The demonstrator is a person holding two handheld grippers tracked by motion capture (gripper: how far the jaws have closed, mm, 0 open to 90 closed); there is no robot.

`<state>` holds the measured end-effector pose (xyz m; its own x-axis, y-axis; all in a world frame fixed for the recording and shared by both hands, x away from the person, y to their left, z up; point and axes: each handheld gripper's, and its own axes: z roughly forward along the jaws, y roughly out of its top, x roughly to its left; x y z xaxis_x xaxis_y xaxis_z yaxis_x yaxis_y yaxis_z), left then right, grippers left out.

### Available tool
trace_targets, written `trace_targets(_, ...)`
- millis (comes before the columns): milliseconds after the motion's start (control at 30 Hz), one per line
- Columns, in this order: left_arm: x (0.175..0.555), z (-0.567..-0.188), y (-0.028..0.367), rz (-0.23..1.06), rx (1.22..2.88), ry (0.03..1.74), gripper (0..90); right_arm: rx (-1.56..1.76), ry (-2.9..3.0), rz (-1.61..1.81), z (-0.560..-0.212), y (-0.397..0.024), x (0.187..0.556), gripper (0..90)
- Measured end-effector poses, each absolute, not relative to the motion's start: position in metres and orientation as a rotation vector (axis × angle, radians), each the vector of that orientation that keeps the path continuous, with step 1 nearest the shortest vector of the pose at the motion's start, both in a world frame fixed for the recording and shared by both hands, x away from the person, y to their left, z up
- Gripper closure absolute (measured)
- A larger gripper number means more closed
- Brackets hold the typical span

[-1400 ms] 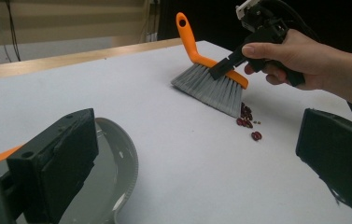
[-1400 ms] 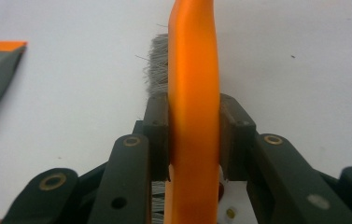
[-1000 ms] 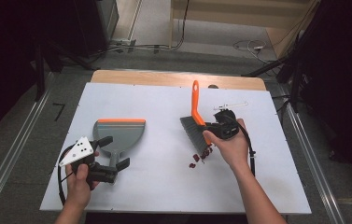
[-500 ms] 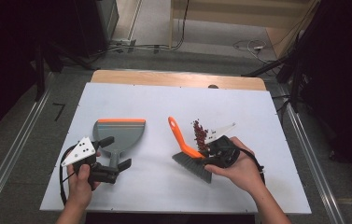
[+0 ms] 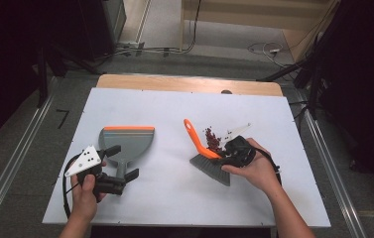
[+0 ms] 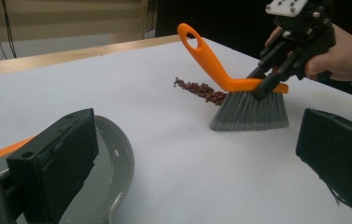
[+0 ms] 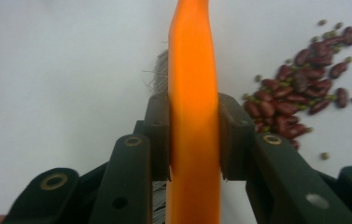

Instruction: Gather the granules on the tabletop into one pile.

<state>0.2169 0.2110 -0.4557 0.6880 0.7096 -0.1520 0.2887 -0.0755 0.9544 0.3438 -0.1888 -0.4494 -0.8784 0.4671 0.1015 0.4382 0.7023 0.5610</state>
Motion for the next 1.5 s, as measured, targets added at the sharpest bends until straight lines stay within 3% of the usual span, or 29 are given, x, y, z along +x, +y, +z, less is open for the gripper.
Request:
trace_targets(700,0.217,-0.456,0.211,0.422,1.661,0.822,0.0,0.718,2.814,0.908,-0.447,-0.194,0.399,67.8)
trace_targets(1500,0.218,-0.457,0.211,0.415,1.662,0.826,0.0,0.796,2.748,0.880,-0.442,-0.200,0.424,67.9)
